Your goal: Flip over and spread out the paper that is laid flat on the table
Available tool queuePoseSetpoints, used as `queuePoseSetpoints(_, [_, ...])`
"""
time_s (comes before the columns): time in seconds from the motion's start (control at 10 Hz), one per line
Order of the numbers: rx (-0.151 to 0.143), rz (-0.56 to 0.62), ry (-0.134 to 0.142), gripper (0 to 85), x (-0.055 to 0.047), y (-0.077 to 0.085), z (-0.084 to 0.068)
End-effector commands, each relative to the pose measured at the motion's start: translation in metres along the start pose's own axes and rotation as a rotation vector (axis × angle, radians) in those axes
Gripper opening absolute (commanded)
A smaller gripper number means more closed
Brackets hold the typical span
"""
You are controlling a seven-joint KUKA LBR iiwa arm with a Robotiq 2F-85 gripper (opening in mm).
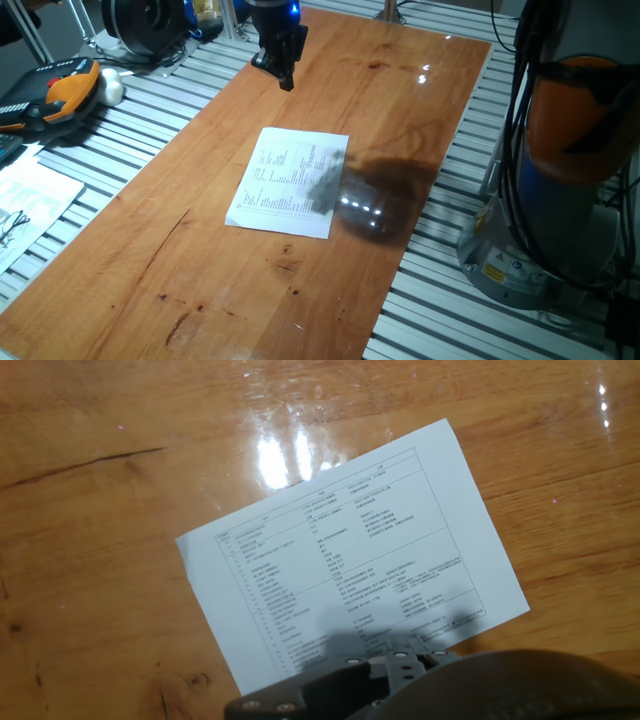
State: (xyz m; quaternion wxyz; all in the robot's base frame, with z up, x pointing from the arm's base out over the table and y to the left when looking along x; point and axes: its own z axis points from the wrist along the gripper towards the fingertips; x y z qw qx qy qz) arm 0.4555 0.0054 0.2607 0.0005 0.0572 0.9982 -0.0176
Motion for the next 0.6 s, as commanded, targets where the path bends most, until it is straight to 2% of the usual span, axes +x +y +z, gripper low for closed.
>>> queuePoseSetpoints(0.0, [0.000,0.000,0.000,0.0,0.0001,0.0003,0.0002])
queuePoseSetpoints(0.5, [0.004,-0.003,-0.005,0.0,-0.0005,0.0001,0.0006])
